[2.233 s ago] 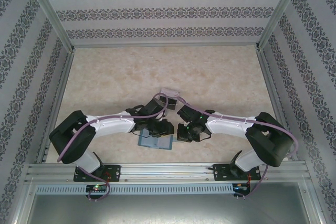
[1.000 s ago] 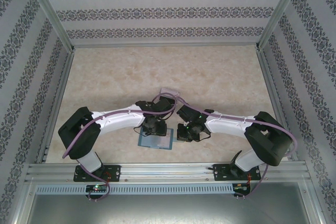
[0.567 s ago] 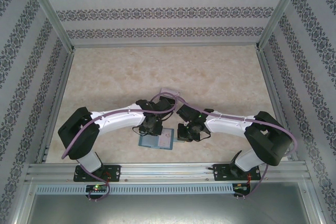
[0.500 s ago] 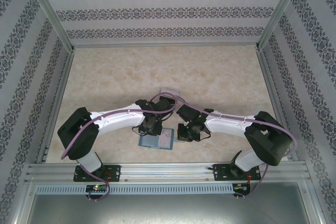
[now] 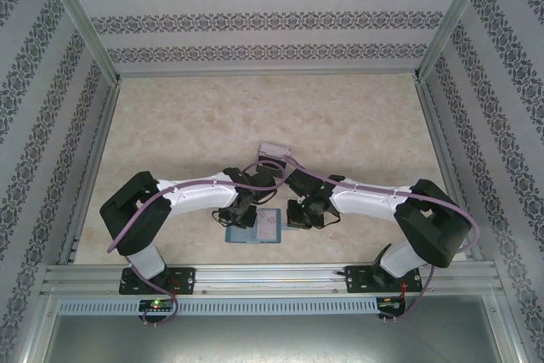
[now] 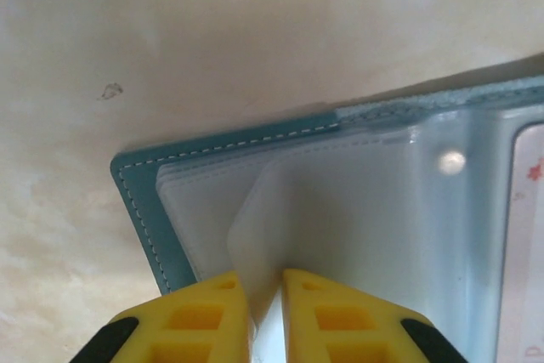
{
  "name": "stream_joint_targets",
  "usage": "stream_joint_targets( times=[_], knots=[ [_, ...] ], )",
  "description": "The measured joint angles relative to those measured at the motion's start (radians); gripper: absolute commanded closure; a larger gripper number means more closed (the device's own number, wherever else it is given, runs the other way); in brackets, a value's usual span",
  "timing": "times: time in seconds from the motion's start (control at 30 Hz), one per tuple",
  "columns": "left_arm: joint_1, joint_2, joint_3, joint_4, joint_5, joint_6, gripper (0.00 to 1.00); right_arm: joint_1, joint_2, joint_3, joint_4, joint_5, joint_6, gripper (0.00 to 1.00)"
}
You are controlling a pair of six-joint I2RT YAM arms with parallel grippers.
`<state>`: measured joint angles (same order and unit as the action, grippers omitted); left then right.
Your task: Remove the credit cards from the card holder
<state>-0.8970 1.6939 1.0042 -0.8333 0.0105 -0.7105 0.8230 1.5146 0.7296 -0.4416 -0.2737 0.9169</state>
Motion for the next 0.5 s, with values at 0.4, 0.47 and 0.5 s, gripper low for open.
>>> stream_joint_targets(
  times=[0.4, 0.47, 0.5],
  knots=[
    [0.0, -0.138, 0.01, -0.107, -0.023, 0.019, 0.71, 0.0, -0.018, 0.019, -0.052, 0.02, -0.003, 0.88],
    [0.0, -0.152, 0.028, -0.114, -0.023, 0.02, 0.71, 0.0, -0.019, 0.026, -0.056, 0.022, -0.003, 0.88],
    [0.0, -0.158, 0.04, -0.116, -0.023, 0.022, 0.71, 0.0, -0.021, 0.029, -0.056, 0.022, -0.003, 0.88]
  ],
)
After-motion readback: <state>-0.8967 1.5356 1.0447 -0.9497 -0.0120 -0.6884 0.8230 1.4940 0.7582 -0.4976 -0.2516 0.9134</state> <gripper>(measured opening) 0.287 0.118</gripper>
